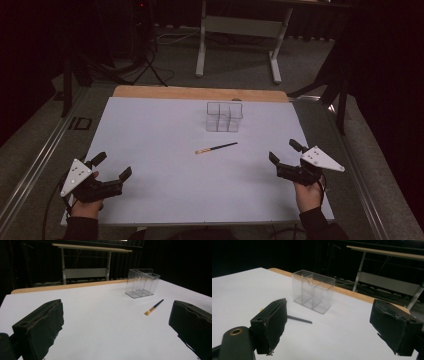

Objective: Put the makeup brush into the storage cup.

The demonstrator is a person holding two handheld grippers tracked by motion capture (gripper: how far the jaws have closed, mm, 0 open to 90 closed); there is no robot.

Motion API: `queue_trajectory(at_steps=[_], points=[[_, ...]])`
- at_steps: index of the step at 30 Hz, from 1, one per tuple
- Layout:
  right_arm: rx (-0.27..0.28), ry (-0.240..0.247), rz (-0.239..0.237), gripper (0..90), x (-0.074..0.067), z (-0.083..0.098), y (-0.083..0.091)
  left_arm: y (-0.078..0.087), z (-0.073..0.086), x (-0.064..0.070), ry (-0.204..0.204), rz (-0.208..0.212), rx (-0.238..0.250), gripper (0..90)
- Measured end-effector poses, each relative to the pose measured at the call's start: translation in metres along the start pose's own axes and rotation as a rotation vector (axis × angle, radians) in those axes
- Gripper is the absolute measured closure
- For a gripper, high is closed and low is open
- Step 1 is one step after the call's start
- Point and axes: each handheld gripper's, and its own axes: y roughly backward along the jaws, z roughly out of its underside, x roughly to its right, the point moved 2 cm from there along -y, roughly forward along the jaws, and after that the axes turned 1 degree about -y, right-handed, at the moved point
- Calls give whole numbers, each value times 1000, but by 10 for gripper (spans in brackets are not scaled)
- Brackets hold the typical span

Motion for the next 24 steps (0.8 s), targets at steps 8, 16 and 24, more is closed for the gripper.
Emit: queue_trajectory(at_steps=[8,16,24], points=[[0,12,-1,143,-2,-1,0,0,0,1,1,6,0,0],[4,42,-22,148,-3,-3,-1,0,0,1,1,8,-1,0],[-32,31,-65,148,-5,-4,-6,0,-3,1,7,18,4,0]])
